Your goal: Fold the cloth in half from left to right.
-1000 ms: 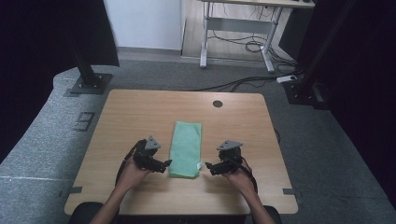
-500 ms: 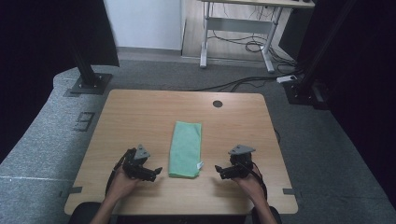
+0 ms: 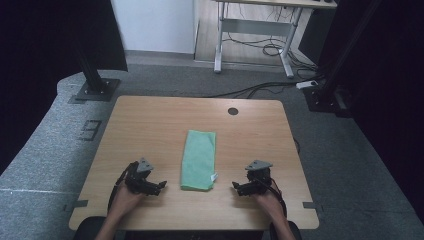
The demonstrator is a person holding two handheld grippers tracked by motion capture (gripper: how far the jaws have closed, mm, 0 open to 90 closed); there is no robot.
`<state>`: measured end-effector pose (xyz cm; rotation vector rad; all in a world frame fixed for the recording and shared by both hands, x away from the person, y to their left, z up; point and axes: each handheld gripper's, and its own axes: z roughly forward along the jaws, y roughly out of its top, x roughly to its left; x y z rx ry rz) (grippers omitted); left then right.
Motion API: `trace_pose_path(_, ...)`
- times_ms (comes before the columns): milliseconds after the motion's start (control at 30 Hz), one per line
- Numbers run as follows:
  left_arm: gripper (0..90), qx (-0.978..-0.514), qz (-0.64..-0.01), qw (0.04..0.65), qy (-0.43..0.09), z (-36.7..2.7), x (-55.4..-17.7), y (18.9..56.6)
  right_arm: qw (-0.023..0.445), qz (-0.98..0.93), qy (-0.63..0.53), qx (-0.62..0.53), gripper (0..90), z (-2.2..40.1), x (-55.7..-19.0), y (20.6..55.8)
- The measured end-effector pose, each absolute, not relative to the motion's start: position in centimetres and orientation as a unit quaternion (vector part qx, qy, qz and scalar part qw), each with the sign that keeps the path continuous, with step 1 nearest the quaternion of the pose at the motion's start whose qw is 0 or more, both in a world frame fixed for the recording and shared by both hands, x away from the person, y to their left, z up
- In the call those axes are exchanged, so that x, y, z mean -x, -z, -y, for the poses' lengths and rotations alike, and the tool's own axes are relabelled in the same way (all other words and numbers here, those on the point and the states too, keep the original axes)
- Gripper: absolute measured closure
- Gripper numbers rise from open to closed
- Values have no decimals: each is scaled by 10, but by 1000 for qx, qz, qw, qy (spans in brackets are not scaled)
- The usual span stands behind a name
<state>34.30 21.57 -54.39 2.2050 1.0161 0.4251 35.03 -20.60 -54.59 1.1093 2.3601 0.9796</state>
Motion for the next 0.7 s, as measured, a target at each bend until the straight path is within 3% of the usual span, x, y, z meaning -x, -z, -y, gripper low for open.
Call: trace_pose_path(700,0,-843,-407,316,-151,-213,-346,549,161,-836,-353,-388,0,208,-354,557)
